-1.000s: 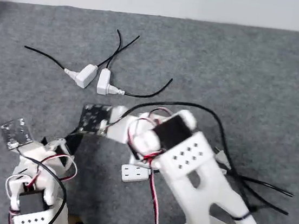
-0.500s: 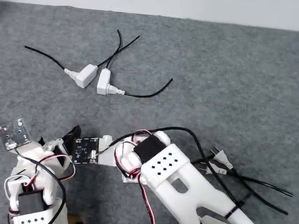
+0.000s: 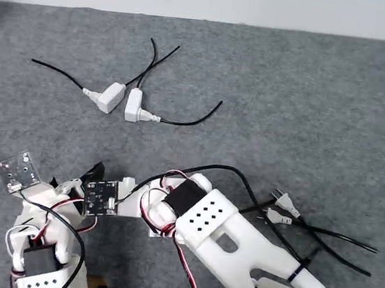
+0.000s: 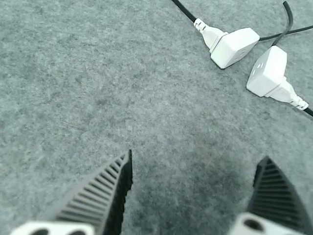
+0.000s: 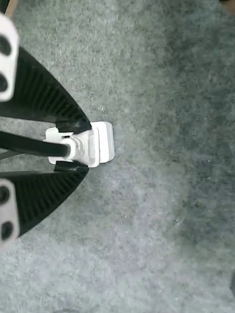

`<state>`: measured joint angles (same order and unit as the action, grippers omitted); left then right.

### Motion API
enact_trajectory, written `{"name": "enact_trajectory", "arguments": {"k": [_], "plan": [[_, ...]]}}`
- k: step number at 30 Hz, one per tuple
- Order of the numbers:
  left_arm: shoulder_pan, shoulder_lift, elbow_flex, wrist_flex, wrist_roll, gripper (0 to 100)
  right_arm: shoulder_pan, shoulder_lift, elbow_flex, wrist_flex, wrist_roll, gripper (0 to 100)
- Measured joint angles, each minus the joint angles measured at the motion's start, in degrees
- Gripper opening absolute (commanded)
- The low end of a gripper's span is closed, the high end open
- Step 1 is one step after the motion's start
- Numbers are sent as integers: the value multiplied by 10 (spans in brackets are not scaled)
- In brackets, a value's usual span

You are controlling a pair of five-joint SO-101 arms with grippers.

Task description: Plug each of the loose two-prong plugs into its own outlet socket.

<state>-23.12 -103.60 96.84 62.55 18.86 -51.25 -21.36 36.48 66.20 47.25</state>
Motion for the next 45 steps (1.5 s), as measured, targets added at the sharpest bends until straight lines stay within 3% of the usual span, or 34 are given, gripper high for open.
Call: {"name": "enact_trajectory", "arguments": {"k": [45], "plan": [[0, 0, 0, 0, 0, 374, 15, -9, 75, -64, 33, 8]]}}
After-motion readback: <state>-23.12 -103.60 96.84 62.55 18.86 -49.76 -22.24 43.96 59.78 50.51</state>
